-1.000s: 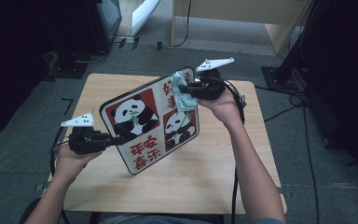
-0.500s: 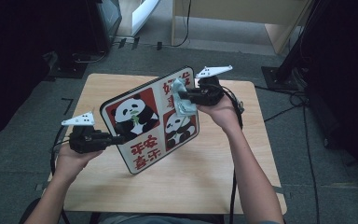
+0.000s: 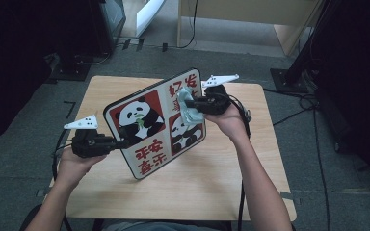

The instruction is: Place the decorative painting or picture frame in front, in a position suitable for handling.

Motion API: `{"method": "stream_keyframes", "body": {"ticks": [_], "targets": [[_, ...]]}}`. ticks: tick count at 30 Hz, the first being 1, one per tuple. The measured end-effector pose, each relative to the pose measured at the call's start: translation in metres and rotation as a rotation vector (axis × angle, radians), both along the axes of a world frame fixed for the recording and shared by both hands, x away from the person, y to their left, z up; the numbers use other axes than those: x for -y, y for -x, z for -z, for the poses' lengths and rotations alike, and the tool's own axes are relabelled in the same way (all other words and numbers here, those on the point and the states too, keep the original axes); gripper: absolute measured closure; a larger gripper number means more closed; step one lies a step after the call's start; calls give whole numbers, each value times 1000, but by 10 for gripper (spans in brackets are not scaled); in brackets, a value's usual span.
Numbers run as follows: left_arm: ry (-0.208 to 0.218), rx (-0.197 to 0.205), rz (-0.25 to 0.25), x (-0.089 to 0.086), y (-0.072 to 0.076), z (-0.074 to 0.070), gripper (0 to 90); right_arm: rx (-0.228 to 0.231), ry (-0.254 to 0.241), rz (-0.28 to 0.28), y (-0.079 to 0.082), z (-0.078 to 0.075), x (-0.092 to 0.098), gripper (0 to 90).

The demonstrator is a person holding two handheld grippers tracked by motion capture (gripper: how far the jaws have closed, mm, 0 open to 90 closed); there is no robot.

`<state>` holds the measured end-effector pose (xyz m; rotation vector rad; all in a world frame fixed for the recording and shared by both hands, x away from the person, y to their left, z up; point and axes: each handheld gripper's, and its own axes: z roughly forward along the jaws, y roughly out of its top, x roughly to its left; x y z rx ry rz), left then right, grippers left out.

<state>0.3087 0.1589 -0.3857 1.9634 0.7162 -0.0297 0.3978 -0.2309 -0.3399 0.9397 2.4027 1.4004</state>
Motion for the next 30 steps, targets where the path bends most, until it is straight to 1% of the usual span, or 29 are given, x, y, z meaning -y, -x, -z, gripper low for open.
{"method": "stream_keyframes", "body": {"ticks": [4, 9, 14, 19, 21, 23, 25, 27, 29, 30], "targets": [[0, 3, -1, 0, 0, 0, 792, 0, 0, 1, 2, 7, 2, 808], [-6, 13, 1, 1, 1, 0, 792, -19, -1, 3, 5, 17, 4, 807], [-8, 16, 3, 1, 2, 0, 791, -26, 2, 4, 8, 29, 6, 807], [-10, 16, 4, 1, 2, 0, 790, -36, 5, 8, 11, 38, 8, 807], [-9, 15, 4, 1, 2, 0, 790, -47, 7, 8, 12, 42, 8, 807], [-9, 16, 4, 1, 2, 0, 790, -42, 6, 5, 13, 46, 9, 807], [-10, 17, 4, 1, 2, -1, 790, -53, 8, 12, 14, 49, 9, 807], [-10, 16, 5, 1, 2, -1, 790, -51, 13, 9, 15, 53, 10, 807], [-10, 16, 4, 1, 2, -1, 790, -69, 19, 14, 17, 58, 11, 807], [-10, 16, 5, 1, 2, -1, 790, -66, 18, 13, 17, 60, 11, 807]]}}
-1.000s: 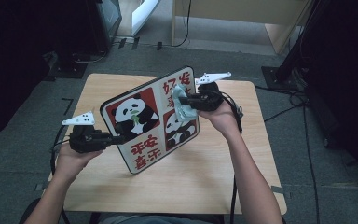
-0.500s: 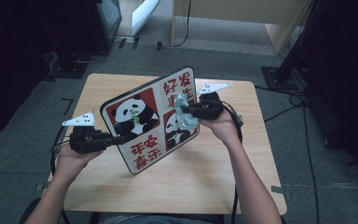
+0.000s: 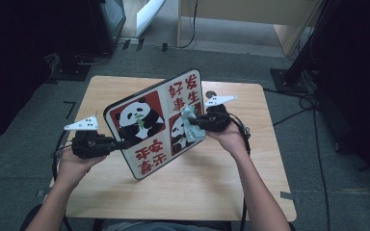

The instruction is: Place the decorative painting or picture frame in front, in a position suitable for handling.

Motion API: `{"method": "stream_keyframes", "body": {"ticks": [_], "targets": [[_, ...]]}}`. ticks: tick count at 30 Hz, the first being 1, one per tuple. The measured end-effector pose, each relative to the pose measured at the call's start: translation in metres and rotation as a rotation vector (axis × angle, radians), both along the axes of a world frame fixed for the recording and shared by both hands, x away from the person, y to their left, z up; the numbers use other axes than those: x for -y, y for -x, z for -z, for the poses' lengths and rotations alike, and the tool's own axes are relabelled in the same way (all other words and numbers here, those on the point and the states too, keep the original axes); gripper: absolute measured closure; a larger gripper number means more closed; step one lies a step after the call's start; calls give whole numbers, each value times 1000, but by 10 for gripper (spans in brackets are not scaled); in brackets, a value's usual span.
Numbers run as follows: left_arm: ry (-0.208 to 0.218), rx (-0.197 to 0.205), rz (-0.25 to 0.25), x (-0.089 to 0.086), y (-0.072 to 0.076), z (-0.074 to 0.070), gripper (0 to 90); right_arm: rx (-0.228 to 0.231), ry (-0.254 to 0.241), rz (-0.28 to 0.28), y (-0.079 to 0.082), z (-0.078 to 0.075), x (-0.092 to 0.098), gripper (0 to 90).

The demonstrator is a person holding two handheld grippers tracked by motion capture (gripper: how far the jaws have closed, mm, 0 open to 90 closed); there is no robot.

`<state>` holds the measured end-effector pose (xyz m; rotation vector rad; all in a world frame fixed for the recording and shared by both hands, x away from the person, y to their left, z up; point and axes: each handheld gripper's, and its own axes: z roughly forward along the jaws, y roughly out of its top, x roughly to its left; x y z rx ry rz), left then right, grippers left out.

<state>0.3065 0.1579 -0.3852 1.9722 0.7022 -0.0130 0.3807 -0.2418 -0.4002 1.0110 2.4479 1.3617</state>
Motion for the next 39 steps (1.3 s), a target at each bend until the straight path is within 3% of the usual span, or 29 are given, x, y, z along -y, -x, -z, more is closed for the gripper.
{"method": "stream_keyframes", "body": {"ticks": [16, 34, 39], "targets": [[-4, 5, 4, 0, 0, 0, 789, -54, 3, -9, 7, 34, 6, 806], [-4, 10, 13, 0, 0, 0, 786, -108, 55, -2, 19, 74, 7, 807], [-4, 10, 11, 0, 0, 0, 786, -161, 62, -2, 19, 82, 9, 807]]}}
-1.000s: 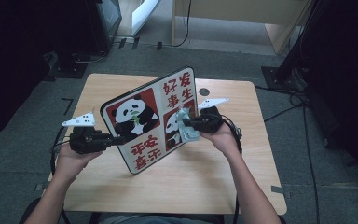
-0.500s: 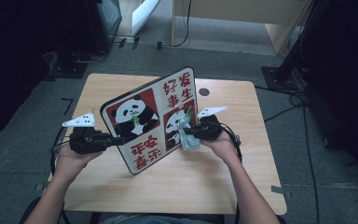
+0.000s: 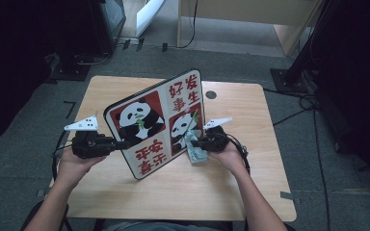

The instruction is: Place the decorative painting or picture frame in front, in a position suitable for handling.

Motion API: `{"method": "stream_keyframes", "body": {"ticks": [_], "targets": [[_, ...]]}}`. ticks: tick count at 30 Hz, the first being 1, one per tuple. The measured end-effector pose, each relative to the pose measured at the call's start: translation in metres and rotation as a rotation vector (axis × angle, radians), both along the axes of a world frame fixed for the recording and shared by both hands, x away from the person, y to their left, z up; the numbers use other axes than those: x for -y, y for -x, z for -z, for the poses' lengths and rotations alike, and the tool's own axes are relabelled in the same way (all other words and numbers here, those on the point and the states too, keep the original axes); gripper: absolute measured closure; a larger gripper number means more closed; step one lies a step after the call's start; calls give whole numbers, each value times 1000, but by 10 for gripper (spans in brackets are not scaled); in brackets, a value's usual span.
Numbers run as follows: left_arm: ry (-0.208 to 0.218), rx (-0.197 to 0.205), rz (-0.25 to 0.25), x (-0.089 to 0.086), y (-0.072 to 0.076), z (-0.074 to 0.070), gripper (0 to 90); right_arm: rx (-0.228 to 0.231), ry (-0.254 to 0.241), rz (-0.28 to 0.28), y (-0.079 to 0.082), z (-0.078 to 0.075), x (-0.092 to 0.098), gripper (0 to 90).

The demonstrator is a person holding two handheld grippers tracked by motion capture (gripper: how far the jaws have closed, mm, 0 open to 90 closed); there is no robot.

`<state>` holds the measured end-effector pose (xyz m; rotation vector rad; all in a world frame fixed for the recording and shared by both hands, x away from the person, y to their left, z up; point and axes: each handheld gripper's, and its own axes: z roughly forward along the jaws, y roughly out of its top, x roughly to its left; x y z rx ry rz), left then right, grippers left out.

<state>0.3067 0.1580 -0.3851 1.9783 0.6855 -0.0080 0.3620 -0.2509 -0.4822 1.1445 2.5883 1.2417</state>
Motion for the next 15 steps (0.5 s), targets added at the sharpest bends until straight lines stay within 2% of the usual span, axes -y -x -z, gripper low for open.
{"method": "stream_keyframes", "body": {"ticks": [5, 15], "targets": [[4, -1, -4, 0, 0, 1, 787, -25, -13, 0, 1, -5, 3, 810], [11, 1, -6, -1, 0, 2, 787, 29, -73, 10, 2, -35, 8, 810]]}}
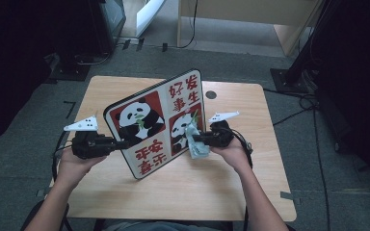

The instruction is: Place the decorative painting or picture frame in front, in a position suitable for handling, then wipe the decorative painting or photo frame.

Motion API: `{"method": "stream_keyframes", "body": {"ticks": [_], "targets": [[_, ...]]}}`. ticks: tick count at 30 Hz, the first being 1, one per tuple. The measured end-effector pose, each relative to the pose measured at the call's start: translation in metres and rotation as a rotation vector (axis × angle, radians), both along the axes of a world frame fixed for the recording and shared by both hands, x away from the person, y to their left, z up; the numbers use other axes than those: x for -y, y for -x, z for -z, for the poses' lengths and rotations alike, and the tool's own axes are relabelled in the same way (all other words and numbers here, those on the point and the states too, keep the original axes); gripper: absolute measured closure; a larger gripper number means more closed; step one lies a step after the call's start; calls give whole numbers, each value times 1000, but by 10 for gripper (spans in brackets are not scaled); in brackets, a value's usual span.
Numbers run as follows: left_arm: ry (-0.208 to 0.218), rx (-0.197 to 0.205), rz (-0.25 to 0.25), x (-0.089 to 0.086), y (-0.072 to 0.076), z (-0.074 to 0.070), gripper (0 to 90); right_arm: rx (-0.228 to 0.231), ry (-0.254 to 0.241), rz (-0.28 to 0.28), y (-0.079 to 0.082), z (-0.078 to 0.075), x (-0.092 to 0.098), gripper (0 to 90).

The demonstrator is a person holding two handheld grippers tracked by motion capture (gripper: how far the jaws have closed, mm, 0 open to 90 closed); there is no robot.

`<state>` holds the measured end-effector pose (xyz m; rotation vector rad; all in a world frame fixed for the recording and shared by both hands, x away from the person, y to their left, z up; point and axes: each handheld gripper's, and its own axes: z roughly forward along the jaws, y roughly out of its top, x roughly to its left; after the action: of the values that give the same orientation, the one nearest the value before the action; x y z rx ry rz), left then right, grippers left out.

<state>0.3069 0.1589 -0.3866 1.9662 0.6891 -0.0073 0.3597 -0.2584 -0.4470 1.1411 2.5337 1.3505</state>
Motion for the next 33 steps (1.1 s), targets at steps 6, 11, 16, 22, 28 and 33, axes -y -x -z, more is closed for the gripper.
{"method": "stream_keyframes", "body": {"ticks": [6, 11, 16, 22, 28, 33], "targets": [[0, 1, -1, 0, 0, 0, 788, 23, -18, 7, -1, -16, -2, 810], [4, -1, 1, 0, -1, 1, 788, 51, -27, 5, -3, -30, -2, 811], [5, -3, 0, 0, -1, 1, 788, 88, -46, 6, -4, -50, -1, 811], [6, -7, 1, 0, -1, 1, 787, 120, -40, -12, -8, -74, -4, 811], [8, -8, 0, 0, -1, 1, 788, 151, -44, -33, -16, -100, -11, 810], [4, -8, 0, 0, -1, 0, 789, 177, -50, -49, -21, -120, -16, 810]]}}
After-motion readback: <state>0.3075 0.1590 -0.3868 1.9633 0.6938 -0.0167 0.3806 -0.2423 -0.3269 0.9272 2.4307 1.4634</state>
